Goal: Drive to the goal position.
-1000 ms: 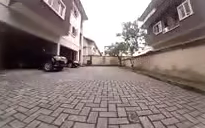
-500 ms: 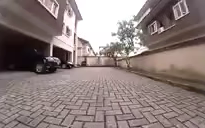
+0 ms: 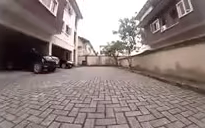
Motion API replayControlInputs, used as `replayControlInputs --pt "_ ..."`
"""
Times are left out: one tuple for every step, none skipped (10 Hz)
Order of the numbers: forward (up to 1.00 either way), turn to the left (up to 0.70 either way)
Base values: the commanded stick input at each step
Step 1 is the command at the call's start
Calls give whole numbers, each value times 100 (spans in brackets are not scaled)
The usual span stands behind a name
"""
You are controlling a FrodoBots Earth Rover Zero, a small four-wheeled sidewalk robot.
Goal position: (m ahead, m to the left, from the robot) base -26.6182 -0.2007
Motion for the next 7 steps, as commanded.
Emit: replayControlInputs --pt "70 0" --pt "70 0" --pt "70 0" --pt "70 0" --pt "70 0" --pt "70 0" --pt "70 0"
